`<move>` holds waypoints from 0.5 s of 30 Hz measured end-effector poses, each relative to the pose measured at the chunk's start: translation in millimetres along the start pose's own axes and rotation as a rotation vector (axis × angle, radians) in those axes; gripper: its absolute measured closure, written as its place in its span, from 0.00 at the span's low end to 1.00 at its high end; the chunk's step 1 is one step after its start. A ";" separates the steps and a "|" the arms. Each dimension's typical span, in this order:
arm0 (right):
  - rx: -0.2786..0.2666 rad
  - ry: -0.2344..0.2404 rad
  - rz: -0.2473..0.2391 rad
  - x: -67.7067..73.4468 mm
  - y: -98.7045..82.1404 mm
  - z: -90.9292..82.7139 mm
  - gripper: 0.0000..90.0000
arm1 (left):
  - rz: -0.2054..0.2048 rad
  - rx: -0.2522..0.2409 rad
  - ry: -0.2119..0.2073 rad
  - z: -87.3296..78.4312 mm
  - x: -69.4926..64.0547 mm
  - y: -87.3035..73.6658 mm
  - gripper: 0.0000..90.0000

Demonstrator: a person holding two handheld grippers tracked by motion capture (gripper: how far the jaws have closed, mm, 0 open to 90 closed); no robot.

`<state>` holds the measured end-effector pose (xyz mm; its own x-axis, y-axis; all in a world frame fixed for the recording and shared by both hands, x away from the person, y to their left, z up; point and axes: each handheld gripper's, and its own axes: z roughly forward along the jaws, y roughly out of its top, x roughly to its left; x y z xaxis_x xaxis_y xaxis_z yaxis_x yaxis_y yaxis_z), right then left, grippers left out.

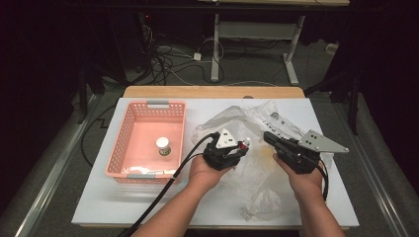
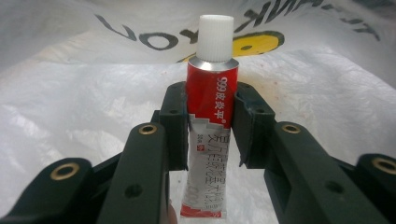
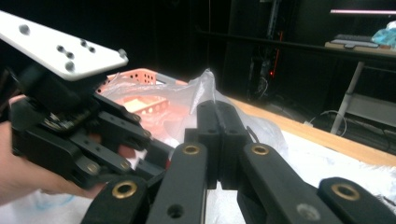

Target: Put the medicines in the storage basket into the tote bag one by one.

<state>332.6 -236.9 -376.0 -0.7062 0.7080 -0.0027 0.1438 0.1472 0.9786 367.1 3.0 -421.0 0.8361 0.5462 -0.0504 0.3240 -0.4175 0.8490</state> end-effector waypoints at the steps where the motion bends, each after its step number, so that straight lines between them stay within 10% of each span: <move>1: -0.005 0.002 -0.005 -0.6 1.0 -0.3 1.00 | 0.001 0.005 -0.003 3.4 -0.3 0.6 0.74; 15: -0.046 0.002 -0.011 -3.4 8.6 -5.7 1.00 | 0.006 0.050 -0.007 39.2 -1.3 6.0 0.74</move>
<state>332.3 -242.1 -366.3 -0.7089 0.7052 -0.0136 0.1034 0.1230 0.9870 385.3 -28.7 -436.5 0.8411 0.5386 -0.0491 0.3403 -0.4565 0.8221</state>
